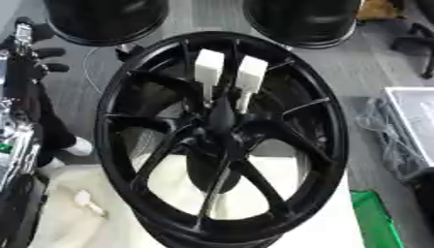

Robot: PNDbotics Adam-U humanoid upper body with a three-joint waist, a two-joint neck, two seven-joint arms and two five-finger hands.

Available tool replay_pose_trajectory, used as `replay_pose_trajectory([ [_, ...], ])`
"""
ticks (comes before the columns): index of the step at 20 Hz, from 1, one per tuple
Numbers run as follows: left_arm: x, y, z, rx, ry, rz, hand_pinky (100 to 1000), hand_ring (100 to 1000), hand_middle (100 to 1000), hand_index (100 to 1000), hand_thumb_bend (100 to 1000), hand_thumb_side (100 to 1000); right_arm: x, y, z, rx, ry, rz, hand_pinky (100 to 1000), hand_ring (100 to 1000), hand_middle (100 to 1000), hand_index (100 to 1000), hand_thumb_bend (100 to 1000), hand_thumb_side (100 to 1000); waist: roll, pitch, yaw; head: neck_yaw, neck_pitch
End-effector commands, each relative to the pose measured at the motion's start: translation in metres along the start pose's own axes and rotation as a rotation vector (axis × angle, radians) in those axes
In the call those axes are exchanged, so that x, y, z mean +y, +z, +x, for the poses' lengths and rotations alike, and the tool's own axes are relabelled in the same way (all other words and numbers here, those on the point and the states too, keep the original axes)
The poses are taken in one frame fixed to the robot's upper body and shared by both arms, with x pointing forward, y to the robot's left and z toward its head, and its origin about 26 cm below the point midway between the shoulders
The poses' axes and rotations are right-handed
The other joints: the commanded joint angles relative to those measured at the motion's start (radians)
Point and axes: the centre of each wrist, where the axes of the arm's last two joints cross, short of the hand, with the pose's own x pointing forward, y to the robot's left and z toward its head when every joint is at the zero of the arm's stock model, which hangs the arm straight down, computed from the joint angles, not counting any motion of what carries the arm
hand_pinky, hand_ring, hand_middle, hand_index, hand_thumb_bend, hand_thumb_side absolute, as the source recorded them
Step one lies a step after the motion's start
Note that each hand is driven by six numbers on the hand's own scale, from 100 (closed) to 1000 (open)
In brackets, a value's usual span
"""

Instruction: Pull the pin out of the wheel hub.

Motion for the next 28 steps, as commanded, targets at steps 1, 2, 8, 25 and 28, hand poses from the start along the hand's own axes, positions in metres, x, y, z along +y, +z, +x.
replay_pose_trajectory([
  [1,0.008,-0.004,0.007,-0.026,-0.034,0.0,562,644,724,750,100,801,-0.001,-0.008,0.007,0.022,0.019,0.054,863,843,892,901,100,697,0.0,-0.02,-0.005,0.006,-0.004],
  [2,0.009,-0.003,0.007,-0.025,-0.037,0.002,562,644,723,750,100,801,0.001,-0.011,0.009,0.036,0.015,0.061,862,843,890,900,100,714,0.0,-0.02,-0.007,0.009,-0.003],
  [8,0.013,-0.003,0.006,-0.021,-0.05,0.011,563,645,723,748,100,799,0.014,-0.025,0.011,0.156,-0.022,0.091,860,840,884,898,100,779,-0.005,-0.028,-0.017,0.023,0.007],
  [25,0.018,-0.006,0.011,-0.046,-0.04,0.055,564,646,723,748,100,793,0.03,-0.056,0.024,0.296,-0.027,0.116,843,798,825,900,100,647,-0.006,-0.037,-0.015,0.023,0.027],
  [28,0.019,-0.006,0.012,-0.049,-0.039,0.061,564,645,720,746,100,792,0.03,-0.061,0.027,0.306,-0.011,0.125,851,816,830,899,100,567,-0.007,-0.037,-0.014,0.021,0.029],
])
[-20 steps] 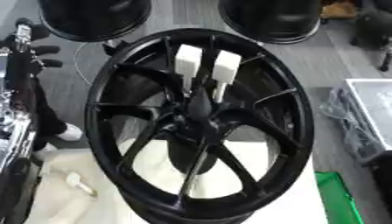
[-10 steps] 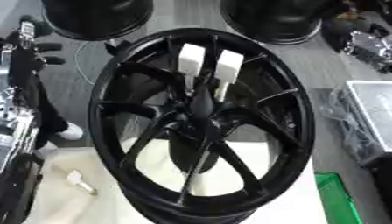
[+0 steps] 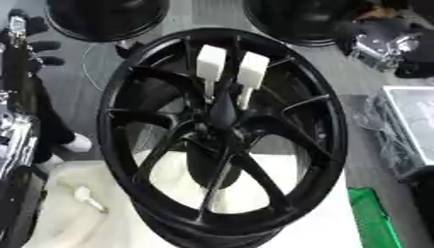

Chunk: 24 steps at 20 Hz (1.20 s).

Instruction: Pull the pin out of the wheel hub.

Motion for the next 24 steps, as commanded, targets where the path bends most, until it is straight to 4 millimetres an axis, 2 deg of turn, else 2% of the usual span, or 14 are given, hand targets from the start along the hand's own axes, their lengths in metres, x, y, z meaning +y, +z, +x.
replay_pose_trajectory([
  [1,0.006,-0.005,0.013,-0.046,-0.009,0.014,564,644,719,745,100,792,-0.006,-0.001,0.009,0.012,0.041,-0.016,858,830,834,900,100,567,0.002,-0.023,0.003,-0.004,0.003],
  [3,0.005,-0.005,0.013,-0.046,-0.005,0.01,564,644,719,745,100,792,-0.002,-0.007,0.008,0.034,0.042,-0.006,860,838,835,901,100,583,0.001,-0.023,0.007,-0.005,0.0],
  [10,0.007,-0.007,0.017,-0.061,0.005,0.025,565,644,717,745,100,791,0.006,-0.032,-0.007,0.089,0.036,0.01,863,840,835,901,100,540,-0.001,-0.023,0.014,-0.007,-0.003],
  [15,0.006,-0.007,0.023,-0.085,0.03,0.037,566,644,714,743,100,792,0.012,-0.048,-0.023,0.121,0.021,0.034,855,810,811,895,100,603,-0.003,-0.022,0.024,-0.013,-0.005],
  [24,0.003,-0.007,0.031,-0.113,0.069,0.052,564,633,699,734,100,776,0.021,-0.065,-0.046,0.17,-0.018,0.089,875,827,830,910,100,473,0.002,-0.014,0.041,-0.037,-0.011],
])
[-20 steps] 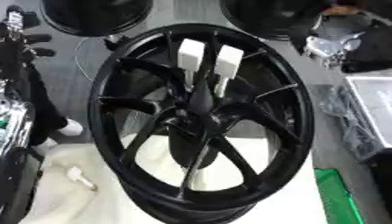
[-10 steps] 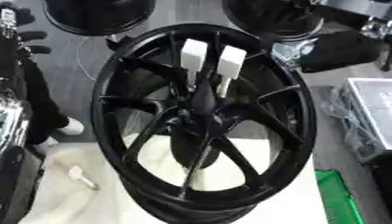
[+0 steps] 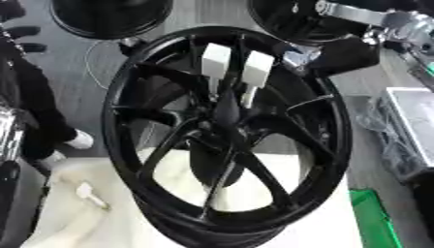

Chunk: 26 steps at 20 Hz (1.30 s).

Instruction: Pull the pin out of the wheel hub.

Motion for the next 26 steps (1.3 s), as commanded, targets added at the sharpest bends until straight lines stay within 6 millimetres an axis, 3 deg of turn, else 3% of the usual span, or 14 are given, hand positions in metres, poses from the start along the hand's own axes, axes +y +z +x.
replay_pose_trajectory([
  [1,0.0,-0.003,0.013,-0.046,0.025,0.015,564,633,699,734,100,776,-0.007,-0.002,-0.006,0.023,0.001,0.009,878,829,834,914,100,446,0.008,-0.013,0.003,-0.008,-0.011],
  [3,-0.001,-0.003,0.013,-0.043,0.032,0.014,564,633,699,733,100,775,-0.005,-0.004,-0.011,0.031,-0.016,0.03,882,830,837,915,100,281,0.009,-0.011,0.005,-0.011,-0.013],
  [4,-0.002,-0.003,0.013,-0.041,0.034,0.013,564,633,699,733,100,775,-0.005,-0.005,-0.012,0.036,-0.025,0.038,883,831,837,914,100,276,0.009,-0.01,0.006,-0.012,-0.014],
  [8,-0.003,-0.004,0.012,-0.034,0.038,0.006,563,633,698,733,100,773,-0.007,-0.008,-0.015,0.056,-0.051,0.031,887,831,832,909,100,330,0.011,-0.009,0.009,-0.017,-0.015],
  [18,-0.004,-0.004,0.012,-0.032,0.042,0.004,563,632,697,732,100,772,-0.01,-0.013,-0.017,0.086,-0.067,-0.04,901,841,841,914,100,326,0.013,-0.001,0.015,-0.022,-0.014],
  [26,-0.001,-0.004,0.012,-0.034,0.045,0.027,564,633,697,731,100,769,-0.022,-0.006,-0.004,0.082,-0.165,-0.034,910,849,850,919,100,366,0.013,0.0,0.013,-0.023,-0.016],
])
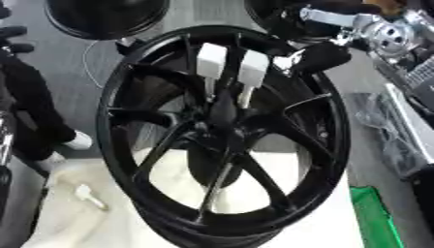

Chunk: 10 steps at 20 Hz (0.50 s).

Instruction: Pull the pin out of the wheel hub.

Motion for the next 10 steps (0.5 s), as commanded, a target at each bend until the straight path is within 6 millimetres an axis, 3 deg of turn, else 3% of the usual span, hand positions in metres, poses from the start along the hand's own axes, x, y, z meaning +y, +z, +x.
replay_pose_trajectory([
  [1,0.004,-0.004,0.011,-0.037,0.006,0.018,565,633,697,731,100,769,-0.017,0.011,0.012,-0.016,-0.033,-0.025,910,849,849,918,100,372,0.003,-0.014,-0.002,-0.004,-0.009],
  [10,0.011,-0.005,0.012,-0.046,-0.003,0.059,568,637,699,733,100,765,-0.013,0.011,0.025,-0.031,-0.029,0.047,907,847,843,915,100,410,-0.005,-0.016,-0.013,0.002,-0.003],
])
